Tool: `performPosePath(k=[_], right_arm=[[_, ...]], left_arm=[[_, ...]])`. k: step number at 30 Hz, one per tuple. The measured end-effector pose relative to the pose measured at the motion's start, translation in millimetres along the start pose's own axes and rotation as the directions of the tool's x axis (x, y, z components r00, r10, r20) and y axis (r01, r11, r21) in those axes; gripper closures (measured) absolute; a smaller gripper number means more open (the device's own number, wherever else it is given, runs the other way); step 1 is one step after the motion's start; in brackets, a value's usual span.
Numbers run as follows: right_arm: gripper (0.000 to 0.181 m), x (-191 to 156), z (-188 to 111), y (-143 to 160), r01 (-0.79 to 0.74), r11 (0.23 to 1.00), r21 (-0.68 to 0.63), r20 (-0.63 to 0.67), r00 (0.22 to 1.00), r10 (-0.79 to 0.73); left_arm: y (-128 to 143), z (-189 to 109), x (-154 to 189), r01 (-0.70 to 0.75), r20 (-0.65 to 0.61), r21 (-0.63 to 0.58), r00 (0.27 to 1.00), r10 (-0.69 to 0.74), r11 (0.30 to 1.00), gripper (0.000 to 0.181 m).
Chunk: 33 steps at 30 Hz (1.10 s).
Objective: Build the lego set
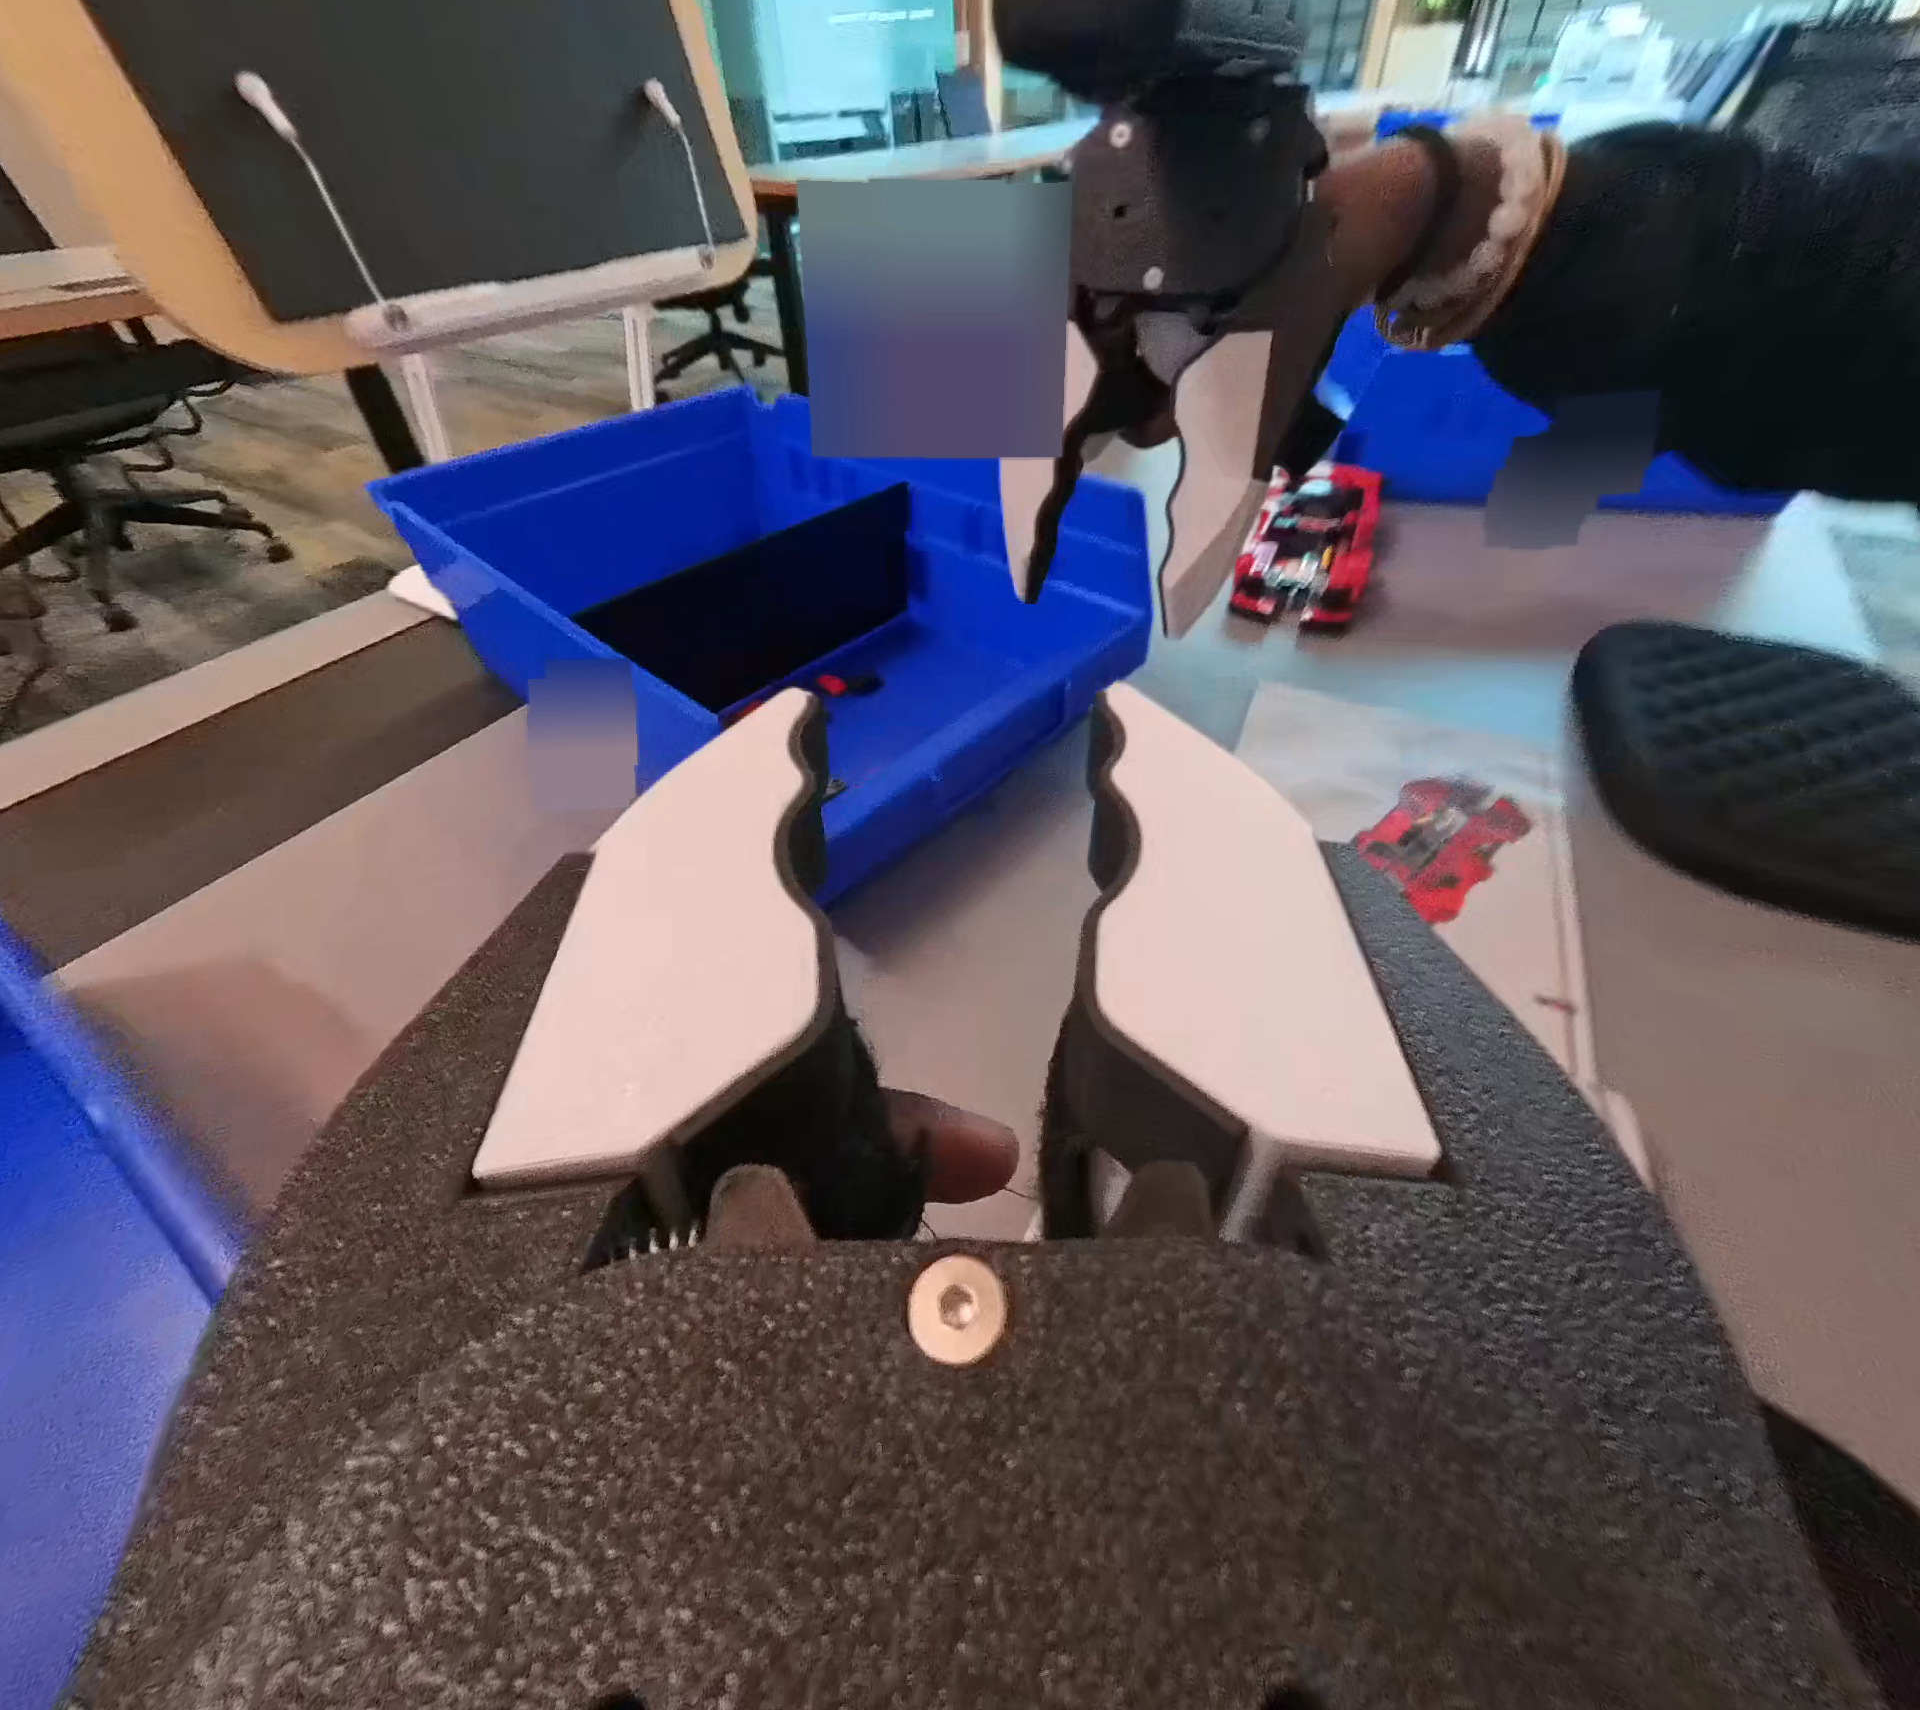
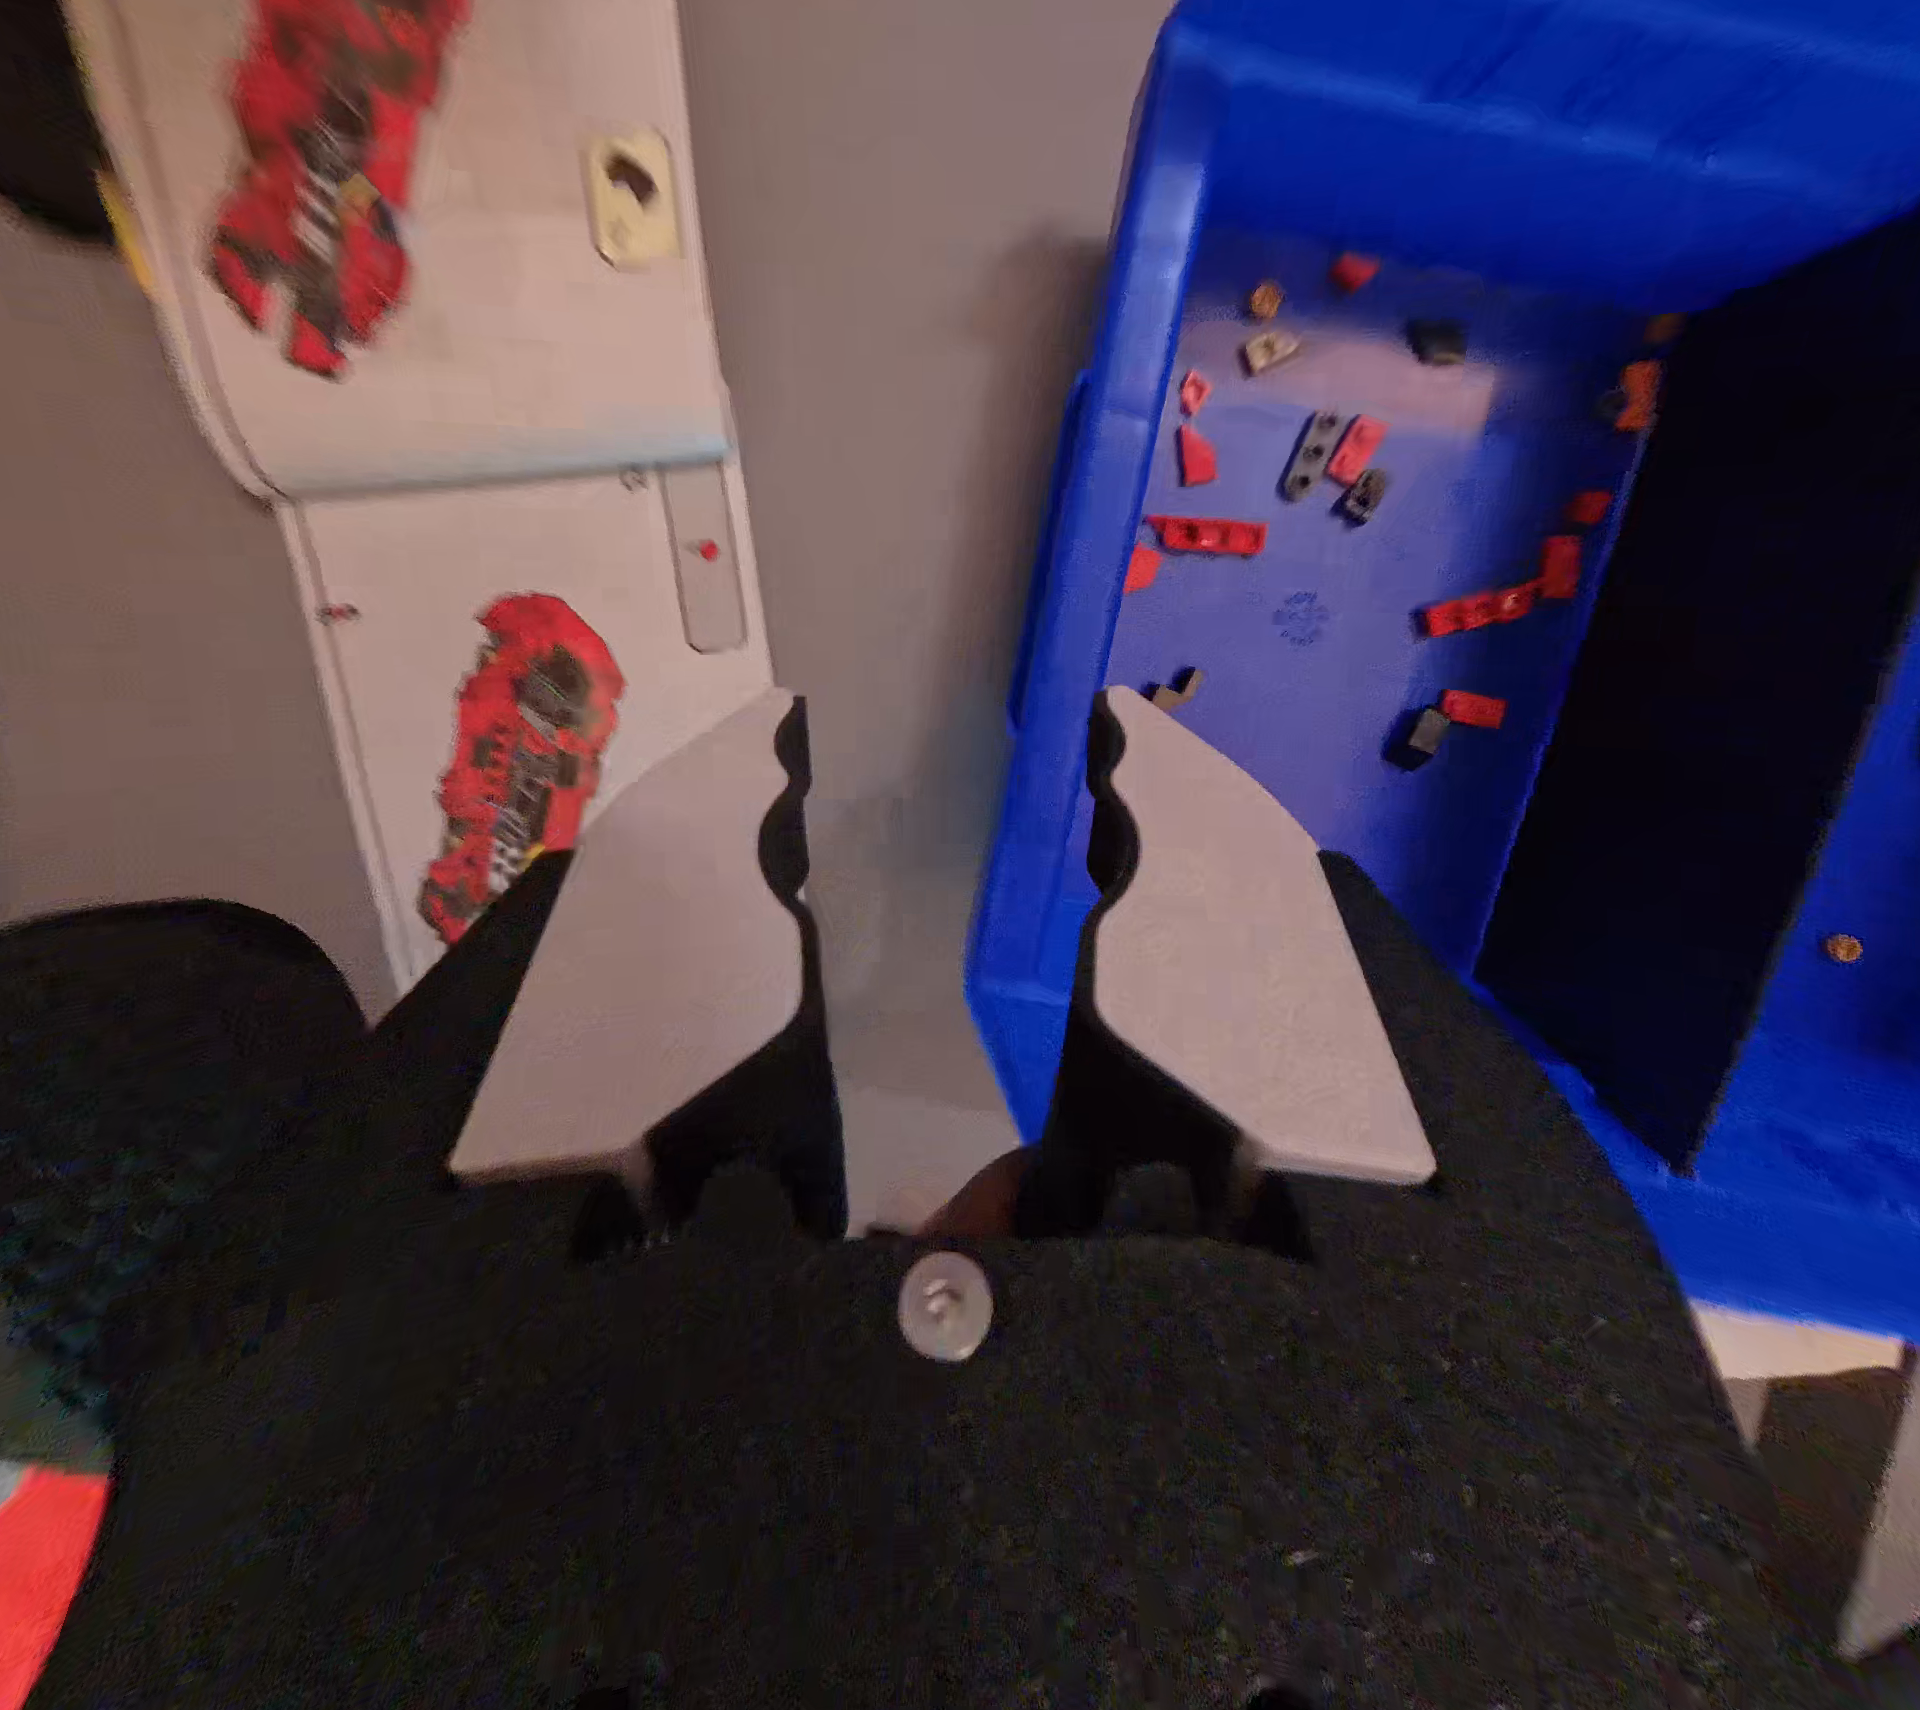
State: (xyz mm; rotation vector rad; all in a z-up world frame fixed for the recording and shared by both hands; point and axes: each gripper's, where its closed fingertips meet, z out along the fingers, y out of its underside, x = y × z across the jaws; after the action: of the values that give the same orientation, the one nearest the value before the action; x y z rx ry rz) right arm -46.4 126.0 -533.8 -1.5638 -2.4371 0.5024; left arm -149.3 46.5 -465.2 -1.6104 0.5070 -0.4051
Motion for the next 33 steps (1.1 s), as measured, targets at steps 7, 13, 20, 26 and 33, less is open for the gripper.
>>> performPosePath(k=[7, 13, 20, 26, 33], right_arm=[[0.150, 15, -1, -7, 0.048, 0.990, -0.133, 0.094, 0.995, -0.035], [0.160, 111, 12, 23, -0.253, 0.946, -0.204, -0.159, 0.962, 0.223], [0.160, 128, 50, 42, -0.303, 0.893, -0.332, -0.225, 0.945, 0.237], [0.172, 117, 67, 41, -0.269, 0.888, -0.373, -0.119, 0.963, 0.241], [0.173, 35, 2, -22, -0.093, 0.993, -0.078, -0.012, 0.996, 0.093]], left_arm=[[29, 8, -15, 0.139, 0.030, 0.000, 0.990, -0.139, 0.990, 0.141], [46, 14, -14, 0.088, 0.047, -0.069, 0.995, -0.084, 0.994, 0.145], [46, 12, -15, 0.096, 0.045, -0.068, 0.995, -0.093, 0.993, 0.145], [50, 12, -16, 0.099, 0.044, -0.083, 0.994, -0.096, 0.992, 0.146], [60, 16, -13, 0.064, 0.041, -0.133, 0.997, -0.059, 0.989, 0.147]])
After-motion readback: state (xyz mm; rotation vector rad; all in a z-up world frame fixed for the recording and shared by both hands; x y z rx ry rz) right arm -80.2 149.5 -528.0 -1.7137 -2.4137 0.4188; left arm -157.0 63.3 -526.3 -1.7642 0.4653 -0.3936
